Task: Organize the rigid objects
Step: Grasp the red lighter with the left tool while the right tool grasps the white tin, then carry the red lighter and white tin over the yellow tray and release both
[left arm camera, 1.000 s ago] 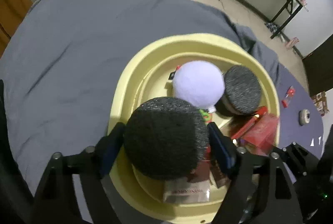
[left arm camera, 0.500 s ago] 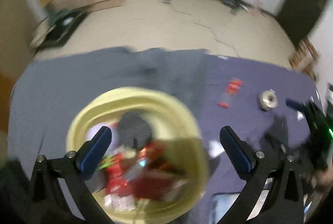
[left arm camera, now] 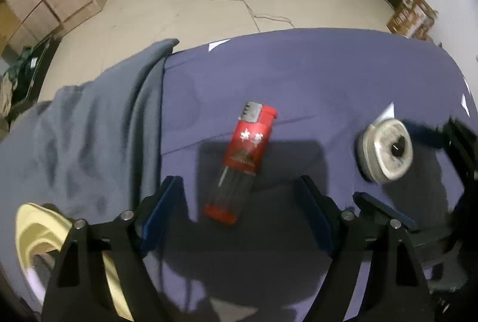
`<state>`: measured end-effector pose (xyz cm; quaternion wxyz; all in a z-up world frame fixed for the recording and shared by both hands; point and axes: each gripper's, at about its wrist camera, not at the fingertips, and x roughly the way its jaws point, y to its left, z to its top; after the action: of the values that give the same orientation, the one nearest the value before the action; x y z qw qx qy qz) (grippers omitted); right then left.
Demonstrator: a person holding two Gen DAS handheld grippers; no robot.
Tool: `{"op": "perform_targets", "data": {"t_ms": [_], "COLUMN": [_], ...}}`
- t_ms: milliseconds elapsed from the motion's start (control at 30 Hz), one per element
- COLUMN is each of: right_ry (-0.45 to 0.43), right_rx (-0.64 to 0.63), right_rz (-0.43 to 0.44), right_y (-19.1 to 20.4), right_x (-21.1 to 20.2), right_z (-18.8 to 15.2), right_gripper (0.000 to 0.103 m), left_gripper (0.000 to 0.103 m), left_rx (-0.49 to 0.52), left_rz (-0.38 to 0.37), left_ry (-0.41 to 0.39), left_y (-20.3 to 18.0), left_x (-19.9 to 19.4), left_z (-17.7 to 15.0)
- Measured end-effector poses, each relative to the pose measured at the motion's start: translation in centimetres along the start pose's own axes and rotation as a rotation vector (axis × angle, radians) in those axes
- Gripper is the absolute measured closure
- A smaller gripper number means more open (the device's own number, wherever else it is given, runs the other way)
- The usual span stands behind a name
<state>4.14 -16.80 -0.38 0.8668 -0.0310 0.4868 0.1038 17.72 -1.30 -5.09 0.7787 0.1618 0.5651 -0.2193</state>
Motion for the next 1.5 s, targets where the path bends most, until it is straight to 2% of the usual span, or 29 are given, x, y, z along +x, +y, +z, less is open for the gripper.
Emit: {"op": "perform_targets", "data": {"t_ms": [33, 67, 100, 133, 300, 367, 433, 567, 667, 733, 833, 933, 1033, 1233, 1300, 1433, 1500], "right_ry": [-0.008, -0.027, -0.041, -0.049, -0.058, -0.068, -0.094, -0.119, -0.136, -0.143, -0.142, -0.135, -0.099, -0.011, -0.017, -0.018, -0.019], "right_rx": [-0.024, -0.034, -0.044, -0.045, -0.057, -0.057, -0.054, -0.088, -0.141, -0.178, -0.227, -0.307, -0.375, -0.417, -0.429, -0.435, -0.449], "right_rz": [-0.017, -0.015, -0.007, -0.015, 0.012, 0.026, 0.048, 0.088, 0.127, 0.167, 0.253, 0.322, 0.312, 0.307, 0.288, 0.299, 0.294], "right_y": [0.3, 0.2, 0.3, 0.2, -0.3, -0.4, -0.8, 0.4, 3.0, 5.5, 9.9, 14.6, 17.8, 21.2, 21.6, 21.6, 21.9], "right_x": [0.3, -0.2, -0.4, -0.4, -0.2, -0.8, -2.5, -4.4, -5.4, -5.6, -5.4, -4.5, -2.5, 2.1, 2.6, 3.5, 3.6], "right_z": [-0.1, -0.1, -0.2, -0.1, -0.3, -0.4, -0.5, 0.3, 1.3, 2.2, 3.4, 4.0, 3.6, 4.0, 4.3, 4.7, 4.6], "right_gripper": [0.026, 0.034, 0.046, 0.05, 0.05, 0.05, 0.05, 0.05, 0.05, 0.05, 0.05, 0.05, 0.05, 0.05, 0.05, 0.048, 0.045], "left_gripper": [0.033, 0.049, 0.058, 0.08, 0.079, 0.079, 0.079, 0.079, 0.079, 0.079, 0.079, 0.079, 0.079, 0.079, 0.079, 0.078, 0.063], "left_rx": [-0.021, -0.035, -0.049, -0.05, -0.053, -0.084, -0.113, -0.154, -0.213, -0.282, -0.376, -0.438, -0.474, -0.509, -0.499, -0.502, -0.513], "left_rz": [-0.011, -0.015, -0.023, -0.039, -0.036, -0.053, -0.07, -0.089, -0.046, 0.017, 0.102, 0.129, 0.134, 0.08, 0.084, 0.075, 0.074], "left_ry": [-0.001, -0.006, -0.03, -0.042, -0.098, -0.11, -0.125, -0.19, -0.245, -0.257, -0.238, -0.182, -0.116, -0.08, -0.049, -0.067, -0.077], "left_y": [0.1, 0.1, 0.1, -0.1, -1.0, -0.7, -0.1, 2.4, 6.7, 11.1, 16.7, 21.6, 24.2, 24.4, 24.3, 24.5, 24.7], "left_x": [0.4, 0.5, 0.2, -0.1, -0.2, -0.8, -2.2, -7.3, -12.6, -15.8, -17.6, -16.0, -13.1, -10.1, -9.2, -8.7, -8.8], "left_z": [-0.1, -0.1, -0.3, -0.3, -1.7, -2.1, -3.0, -4.9, -7.5, -10.0, -13.5, -15.5, -16.1, -14.5, -14.6, -14.3, -14.3]}}
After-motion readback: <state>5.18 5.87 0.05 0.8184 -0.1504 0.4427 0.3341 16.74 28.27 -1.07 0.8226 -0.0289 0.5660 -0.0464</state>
